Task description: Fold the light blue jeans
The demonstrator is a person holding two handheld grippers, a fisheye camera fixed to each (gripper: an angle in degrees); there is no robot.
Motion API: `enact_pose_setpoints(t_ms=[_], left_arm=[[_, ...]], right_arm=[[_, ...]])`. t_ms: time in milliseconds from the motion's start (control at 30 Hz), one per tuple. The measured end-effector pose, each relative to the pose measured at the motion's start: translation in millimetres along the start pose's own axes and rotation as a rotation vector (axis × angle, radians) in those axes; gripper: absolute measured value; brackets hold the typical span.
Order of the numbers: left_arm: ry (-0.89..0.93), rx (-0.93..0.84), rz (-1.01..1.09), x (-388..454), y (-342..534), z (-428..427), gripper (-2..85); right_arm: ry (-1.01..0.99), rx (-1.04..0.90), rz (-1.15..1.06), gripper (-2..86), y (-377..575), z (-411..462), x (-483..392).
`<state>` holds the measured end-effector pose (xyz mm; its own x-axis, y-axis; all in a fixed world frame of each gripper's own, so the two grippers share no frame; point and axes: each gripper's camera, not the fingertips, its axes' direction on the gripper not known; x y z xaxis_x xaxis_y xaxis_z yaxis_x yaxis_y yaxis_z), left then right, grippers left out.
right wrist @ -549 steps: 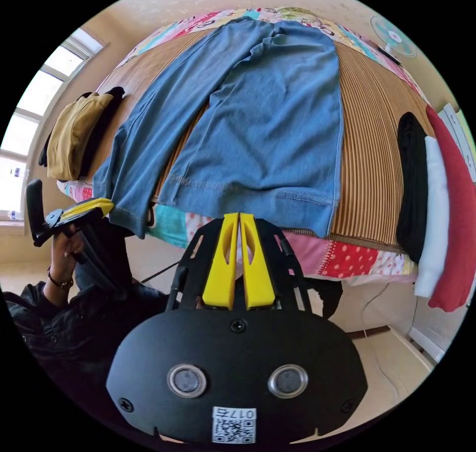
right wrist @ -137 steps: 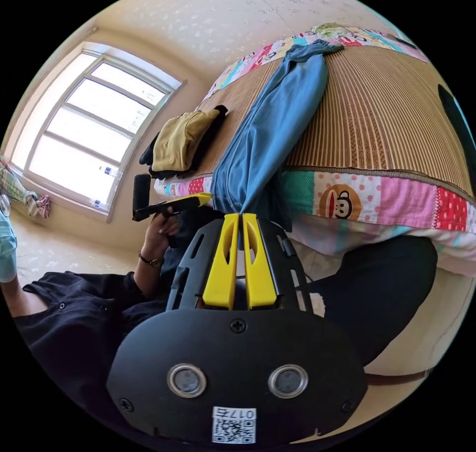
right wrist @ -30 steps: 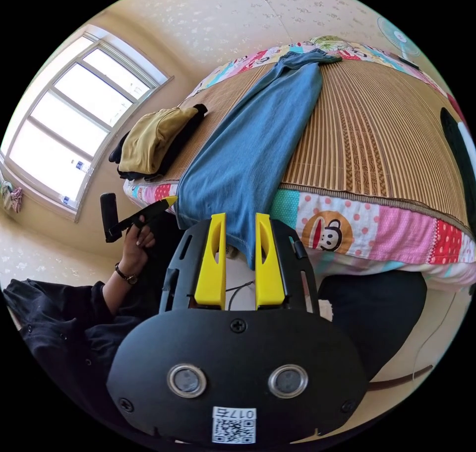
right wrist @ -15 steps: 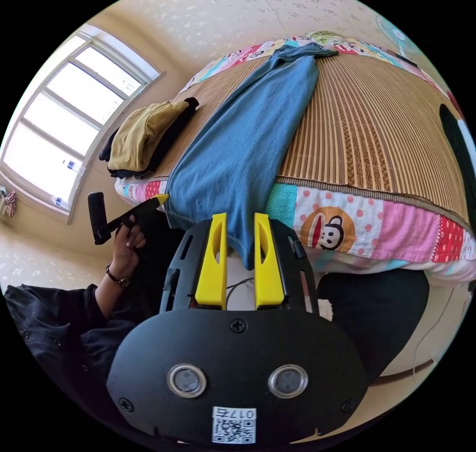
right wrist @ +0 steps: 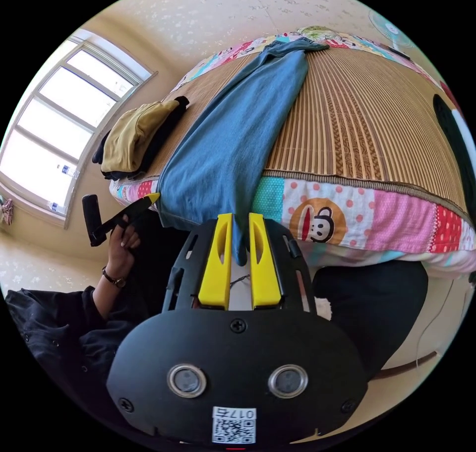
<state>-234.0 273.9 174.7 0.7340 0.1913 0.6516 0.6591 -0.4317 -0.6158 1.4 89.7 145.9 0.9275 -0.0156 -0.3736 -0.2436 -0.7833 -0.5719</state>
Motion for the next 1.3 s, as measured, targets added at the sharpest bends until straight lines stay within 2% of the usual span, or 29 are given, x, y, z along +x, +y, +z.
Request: enact_pose_setpoints(t_ms=[167, 300, 367, 533, 600, 700, 733, 767, 867, 1033, 1200, 1300], left_arm=[[-0.008, -0.021, 0.009, 0, -8, 7, 5.3], [0.03, -0.078, 0.011, -4, -16, 14, 1.8], [0.102, -0.221, 0.047, -1, -26, 23, 0.7], [0.129, -0.544, 0.103, 14, -32, 44, 0.4], [0.158, -0.606, 0.122, 20, -32, 46, 1.0], [0.15, -0.483, 0.107, 21, -43, 27, 3.1], [0.161, -0.378, 0.1, 20, -49, 15, 4.0], [0.187, -0.296, 0.081, 18, -57, 7, 4.7], [0.229, -0.203, 0.123, 25, -83, 0, 6.4], [0.04, -0.194, 0.286, 54, -126, 25, 6.7], [-0.008, -0.279, 0.386, 62, -127, 70, 7.4], [0.04, -0.175, 0.363, 49, -108, 66, 6.9]], right_arm=[[-0.034, -0.043, -0.01, 6.4, -10, 12, 3], [0.014, -0.082, -0.078, 3.5, -14, 20, -6], [0.063, -0.116, -0.121, 3.0, -12, 19, -11], [0.163, -0.383, -0.214, 2.4, 0, 27, -14], [0.146, -0.471, -0.23, 2.3, 8, 25, -10], [0.087, -0.508, -0.2, 2.3, 10, 15, 0], [0.076, -0.504, -0.188, 2.3, 9, 12, 2], [0.052, -0.482, -0.16, 2.4, 6, 5, 8], [-0.007, -0.378, -0.111, 2.6, -10, -12, 19], [-0.148, -0.197, -0.108, 2.9, -68, -33, 23], [-0.383, -0.034, -0.074, 4.0, -136, -36, 43], [-0.274, -0.021, -0.083, 6.0, -192, -25, 48]])
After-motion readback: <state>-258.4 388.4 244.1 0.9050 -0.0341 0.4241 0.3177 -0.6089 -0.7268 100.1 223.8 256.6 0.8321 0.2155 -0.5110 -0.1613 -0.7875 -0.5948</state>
